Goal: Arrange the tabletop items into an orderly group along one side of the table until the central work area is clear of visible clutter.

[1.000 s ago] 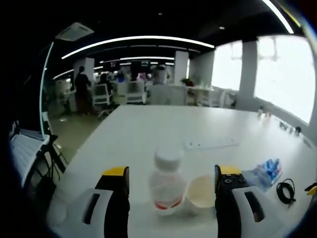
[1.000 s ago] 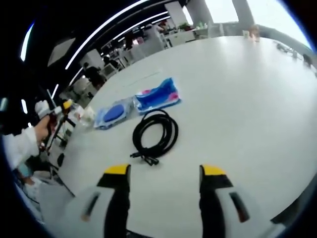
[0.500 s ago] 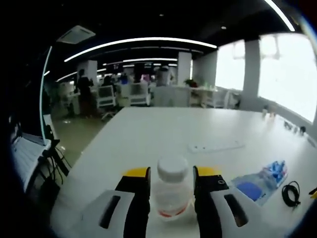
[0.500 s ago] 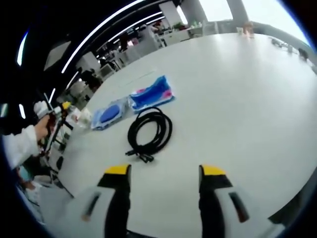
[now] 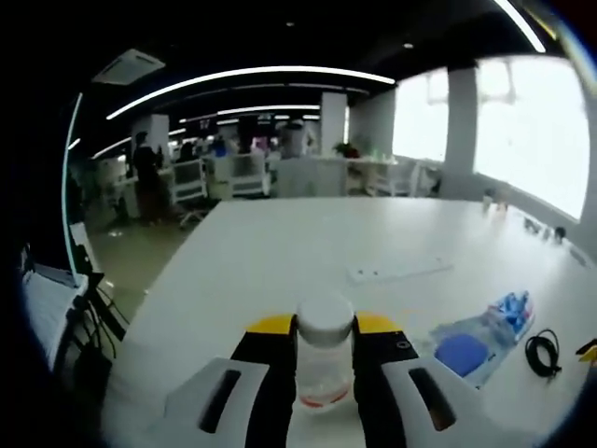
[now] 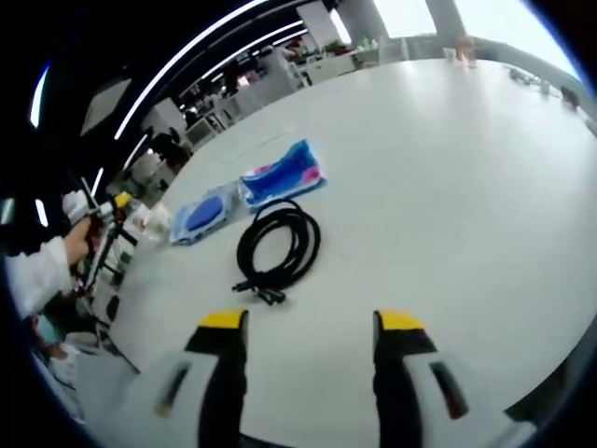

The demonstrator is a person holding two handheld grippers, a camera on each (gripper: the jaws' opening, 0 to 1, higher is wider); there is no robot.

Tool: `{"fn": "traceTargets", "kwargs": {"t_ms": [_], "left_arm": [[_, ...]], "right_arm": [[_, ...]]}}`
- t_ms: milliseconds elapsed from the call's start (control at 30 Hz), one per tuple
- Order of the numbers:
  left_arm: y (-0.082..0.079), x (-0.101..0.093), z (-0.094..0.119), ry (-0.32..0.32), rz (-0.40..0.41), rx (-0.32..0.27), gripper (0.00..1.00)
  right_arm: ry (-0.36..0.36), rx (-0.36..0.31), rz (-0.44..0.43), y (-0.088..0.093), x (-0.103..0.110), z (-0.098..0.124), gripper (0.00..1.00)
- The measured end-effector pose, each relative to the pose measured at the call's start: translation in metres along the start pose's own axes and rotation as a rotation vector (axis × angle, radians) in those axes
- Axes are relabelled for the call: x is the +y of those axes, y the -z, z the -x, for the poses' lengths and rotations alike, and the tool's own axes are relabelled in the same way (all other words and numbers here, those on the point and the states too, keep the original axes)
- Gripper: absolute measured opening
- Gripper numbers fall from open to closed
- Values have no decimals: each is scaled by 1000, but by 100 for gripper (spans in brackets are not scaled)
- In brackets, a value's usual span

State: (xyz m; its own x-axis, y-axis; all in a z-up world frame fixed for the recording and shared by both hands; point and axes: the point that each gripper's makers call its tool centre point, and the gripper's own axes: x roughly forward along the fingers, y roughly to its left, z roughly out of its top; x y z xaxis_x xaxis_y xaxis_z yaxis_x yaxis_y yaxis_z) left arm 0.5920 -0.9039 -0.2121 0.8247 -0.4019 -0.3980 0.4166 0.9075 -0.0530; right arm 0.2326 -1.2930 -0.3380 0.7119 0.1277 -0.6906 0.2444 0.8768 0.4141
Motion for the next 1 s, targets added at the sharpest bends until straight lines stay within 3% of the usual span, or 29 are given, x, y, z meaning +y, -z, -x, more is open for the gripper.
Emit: {"fn": "traceTargets", "kwargs": {"t_ms": [400, 667, 1000], "left_arm": [[4, -11, 5, 199, -97, 30, 17], [6, -16, 8, 296, -138, 47, 17], [5, -13, 7, 256, -134, 54, 17]], "right_arm": [[2, 10, 5, 3, 0, 2, 51], [10, 4, 5, 1, -1, 4, 51], [1, 15, 11, 3, 5, -1, 51]]}}
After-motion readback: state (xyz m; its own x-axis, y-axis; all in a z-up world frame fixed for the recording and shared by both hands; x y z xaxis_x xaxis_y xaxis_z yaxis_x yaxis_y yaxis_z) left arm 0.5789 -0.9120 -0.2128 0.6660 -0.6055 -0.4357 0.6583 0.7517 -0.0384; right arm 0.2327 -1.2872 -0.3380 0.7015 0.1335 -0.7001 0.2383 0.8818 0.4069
